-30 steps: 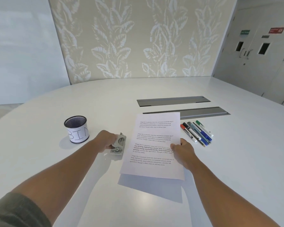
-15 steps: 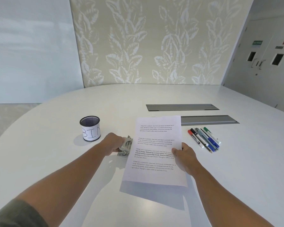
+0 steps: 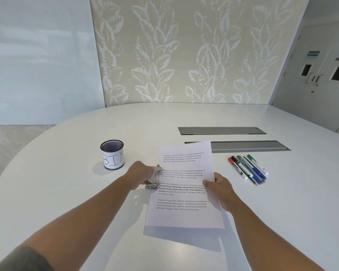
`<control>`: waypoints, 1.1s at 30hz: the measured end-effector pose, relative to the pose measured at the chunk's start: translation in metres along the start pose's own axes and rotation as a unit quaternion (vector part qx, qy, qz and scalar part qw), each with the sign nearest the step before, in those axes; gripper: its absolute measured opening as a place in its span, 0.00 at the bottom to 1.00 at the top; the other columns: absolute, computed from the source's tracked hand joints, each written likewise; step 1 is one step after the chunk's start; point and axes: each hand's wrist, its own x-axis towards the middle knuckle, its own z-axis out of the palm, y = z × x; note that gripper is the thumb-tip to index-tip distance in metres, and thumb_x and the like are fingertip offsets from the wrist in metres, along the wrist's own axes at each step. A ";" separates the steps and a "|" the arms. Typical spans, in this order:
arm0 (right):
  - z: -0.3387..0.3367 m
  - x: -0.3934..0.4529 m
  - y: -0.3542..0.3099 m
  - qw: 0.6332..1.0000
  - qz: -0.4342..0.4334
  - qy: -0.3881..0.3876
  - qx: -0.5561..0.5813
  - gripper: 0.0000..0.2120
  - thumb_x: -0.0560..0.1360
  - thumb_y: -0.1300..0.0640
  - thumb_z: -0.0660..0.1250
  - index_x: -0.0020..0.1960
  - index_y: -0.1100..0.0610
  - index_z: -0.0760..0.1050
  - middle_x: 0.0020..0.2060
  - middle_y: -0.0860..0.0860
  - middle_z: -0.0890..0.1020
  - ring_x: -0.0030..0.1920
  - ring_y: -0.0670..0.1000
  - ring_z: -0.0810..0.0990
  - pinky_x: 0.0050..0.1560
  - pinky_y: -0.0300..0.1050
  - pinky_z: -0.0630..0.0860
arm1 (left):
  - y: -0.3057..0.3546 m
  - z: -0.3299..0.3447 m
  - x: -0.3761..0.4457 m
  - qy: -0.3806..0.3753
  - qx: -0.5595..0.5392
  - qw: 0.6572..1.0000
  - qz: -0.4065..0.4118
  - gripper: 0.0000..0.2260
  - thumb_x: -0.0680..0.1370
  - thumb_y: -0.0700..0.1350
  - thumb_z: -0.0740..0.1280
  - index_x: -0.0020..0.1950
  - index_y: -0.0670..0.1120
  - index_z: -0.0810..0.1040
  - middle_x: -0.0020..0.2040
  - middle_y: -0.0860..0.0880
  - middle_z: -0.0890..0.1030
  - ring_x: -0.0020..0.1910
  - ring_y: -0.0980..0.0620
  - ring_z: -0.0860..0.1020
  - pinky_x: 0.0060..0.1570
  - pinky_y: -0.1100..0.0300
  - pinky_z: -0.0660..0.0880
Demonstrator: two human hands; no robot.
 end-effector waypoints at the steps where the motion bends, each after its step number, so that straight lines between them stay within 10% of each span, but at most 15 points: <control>1: 0.001 0.000 0.001 1.000 0.004 -0.004 -0.001 0.07 0.74 0.63 0.69 0.51 0.55 0.79 0.49 0.54 0.86 0.53 0.58 0.84 0.59 0.59 0.78 | -0.002 0.000 0.001 0.001 0.005 1.000 0.000 0.07 0.76 0.36 0.65 0.38 0.38 0.73 0.36 0.41 0.78 0.33 0.45 0.79 0.21 0.66 0.72; 5: 0.003 -0.001 0.001 1.000 0.009 -0.012 -0.008 0.07 0.75 0.63 0.68 0.51 0.55 0.79 0.49 0.54 0.85 0.52 0.58 0.84 0.57 0.56 0.80 | -0.008 0.001 0.003 -0.004 0.003 1.000 -0.006 0.05 0.75 0.36 0.66 0.39 0.38 0.74 0.36 0.41 0.79 0.37 0.41 0.81 0.34 0.59 0.77; 28: 0.006 -0.007 0.007 0.991 -0.008 -0.011 -0.130 0.12 0.75 0.60 0.66 0.57 0.55 0.75 0.48 0.50 0.82 0.44 0.47 0.80 0.38 0.41 0.74 | -0.033 0.020 -0.001 0.017 0.106 0.994 -0.035 0.06 0.74 0.36 0.61 0.36 0.40 0.73 0.37 0.40 0.80 0.39 0.42 0.82 0.38 0.58 0.69; 33: 0.007 -0.003 0.014 0.982 -0.002 0.019 -0.190 0.17 0.73 0.54 0.69 0.61 0.54 0.76 0.53 0.50 0.83 0.49 0.49 0.81 0.51 0.45 0.78 | -0.033 0.019 -0.005 0.012 0.116 0.993 -0.030 0.06 0.73 0.36 0.61 0.36 0.40 0.73 0.35 0.41 0.80 0.36 0.43 0.79 0.37 0.59 0.68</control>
